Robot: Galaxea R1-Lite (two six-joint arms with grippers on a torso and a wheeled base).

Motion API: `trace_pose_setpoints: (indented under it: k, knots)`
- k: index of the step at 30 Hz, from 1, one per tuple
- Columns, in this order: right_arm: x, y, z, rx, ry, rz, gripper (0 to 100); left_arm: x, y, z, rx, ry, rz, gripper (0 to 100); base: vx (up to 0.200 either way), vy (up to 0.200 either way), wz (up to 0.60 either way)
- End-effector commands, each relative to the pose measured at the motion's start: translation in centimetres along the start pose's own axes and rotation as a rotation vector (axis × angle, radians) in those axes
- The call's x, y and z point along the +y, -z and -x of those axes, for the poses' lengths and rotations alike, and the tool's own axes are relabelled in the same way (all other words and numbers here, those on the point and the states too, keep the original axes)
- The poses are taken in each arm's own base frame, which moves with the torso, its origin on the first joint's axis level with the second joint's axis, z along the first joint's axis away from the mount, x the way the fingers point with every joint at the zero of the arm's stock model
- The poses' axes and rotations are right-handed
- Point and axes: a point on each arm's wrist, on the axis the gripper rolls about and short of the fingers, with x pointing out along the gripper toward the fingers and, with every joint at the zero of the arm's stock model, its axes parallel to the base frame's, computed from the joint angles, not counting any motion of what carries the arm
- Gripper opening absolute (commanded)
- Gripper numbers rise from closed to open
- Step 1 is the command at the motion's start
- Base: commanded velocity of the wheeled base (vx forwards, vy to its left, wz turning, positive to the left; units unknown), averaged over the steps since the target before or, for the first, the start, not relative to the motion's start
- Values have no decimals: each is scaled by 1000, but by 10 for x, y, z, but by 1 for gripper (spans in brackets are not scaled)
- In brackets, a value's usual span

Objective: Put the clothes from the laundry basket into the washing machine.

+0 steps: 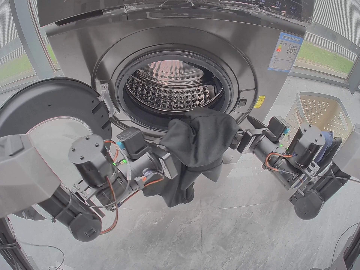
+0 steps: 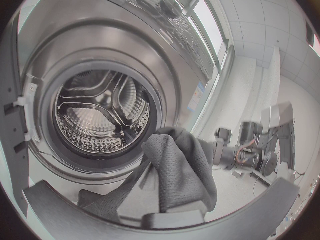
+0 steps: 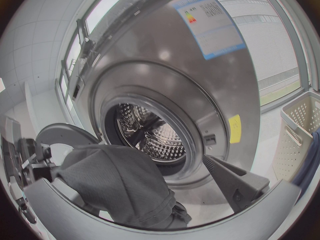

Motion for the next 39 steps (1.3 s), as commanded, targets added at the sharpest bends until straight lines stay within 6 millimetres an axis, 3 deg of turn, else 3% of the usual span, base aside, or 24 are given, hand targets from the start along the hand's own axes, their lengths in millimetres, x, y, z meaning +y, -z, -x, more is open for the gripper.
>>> trace_pose_setpoints:
  k: [1,4,10,20,24,30,39]
  knots:
    - [-10,21,10,92,33,14,100,13,-34,19,-82,-52,18,0,0,0,0]
    - [-11,29,17,134,40,17,100,23,-43,18,-118,-77,19,0,0,0,0]
    - [-19,67,26,276,64,26,100,21,-55,15,-165,-77,15,0,0,0,0]
    - [-23,95,22,345,72,40,100,22,-61,13,-190,-81,9,0,0,0,0]
    - [-13,114,22,394,43,42,100,22,-62,12,-199,-79,6,0,0,0,0]
    - [0,123,14,383,-1,39,100,20,-70,11,-228,-71,1,0,0,0,0]
    - [1,137,-5,352,-11,33,100,14,-90,14,-294,-50,-7,0,0,0,0]
